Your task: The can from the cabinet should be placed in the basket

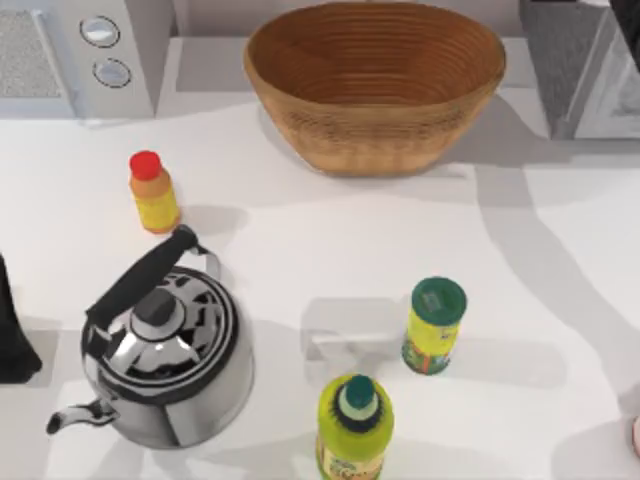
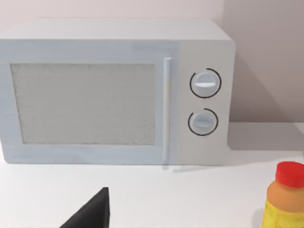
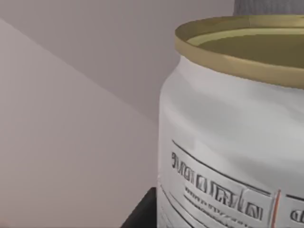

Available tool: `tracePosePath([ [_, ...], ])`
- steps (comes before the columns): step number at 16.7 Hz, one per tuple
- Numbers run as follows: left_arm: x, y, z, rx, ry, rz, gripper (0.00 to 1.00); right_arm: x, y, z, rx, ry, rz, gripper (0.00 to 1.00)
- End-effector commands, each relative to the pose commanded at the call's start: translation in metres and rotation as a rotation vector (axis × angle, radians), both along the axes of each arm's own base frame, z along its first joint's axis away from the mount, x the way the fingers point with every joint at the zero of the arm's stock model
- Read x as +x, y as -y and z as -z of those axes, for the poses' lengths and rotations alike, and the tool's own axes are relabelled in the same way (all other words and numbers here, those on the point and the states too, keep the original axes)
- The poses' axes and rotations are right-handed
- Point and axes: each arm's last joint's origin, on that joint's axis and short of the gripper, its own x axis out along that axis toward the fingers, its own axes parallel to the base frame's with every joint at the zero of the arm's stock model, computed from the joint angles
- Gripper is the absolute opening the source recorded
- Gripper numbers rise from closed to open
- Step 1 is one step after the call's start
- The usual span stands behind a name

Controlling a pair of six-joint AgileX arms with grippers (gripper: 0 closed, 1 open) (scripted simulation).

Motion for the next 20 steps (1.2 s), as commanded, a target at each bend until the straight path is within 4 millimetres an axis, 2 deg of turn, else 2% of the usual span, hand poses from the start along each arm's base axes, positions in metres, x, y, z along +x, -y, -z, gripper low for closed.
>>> tracePosePath([
  [2, 0.000, 0.000, 0.000, 0.000, 0.000, 0.000, 1.00, 0.034, -0.038, 0.015, -0.004, -0.010, 0.000, 0.00],
  [4, 0.000, 0.000, 0.000, 0.000, 0.000, 0.000, 1.00, 0.061, -0.075, 0.035, -0.007, -0.018, -0.001, 0.00],
  [7, 0.000, 0.000, 0.000, 0.000, 0.000, 0.000, 1.00, 0.084, -0.119, 0.066, -0.007, -0.021, -0.001, 0.00],
  [9, 0.000, 0.000, 0.000, 0.000, 0.000, 0.000, 1.00, 0.091, -0.137, 0.079, -0.004, -0.017, -0.002, 0.00],
  [11, 0.000, 0.000, 0.000, 0.000, 0.000, 0.000, 1.00, 0.094, -0.145, 0.085, -0.002, -0.015, -0.002, 0.00],
  [17, 0.000, 0.000, 0.000, 0.000, 0.000, 0.000, 1.00, 0.095, -0.144, 0.090, -0.008, -0.026, -0.001, 0.00],
  [20, 0.000, 0.000, 0.000, 0.000, 0.000, 0.000, 1.00, 0.106, -0.145, 0.094, -0.006, -0.022, -0.002, 0.00],
])
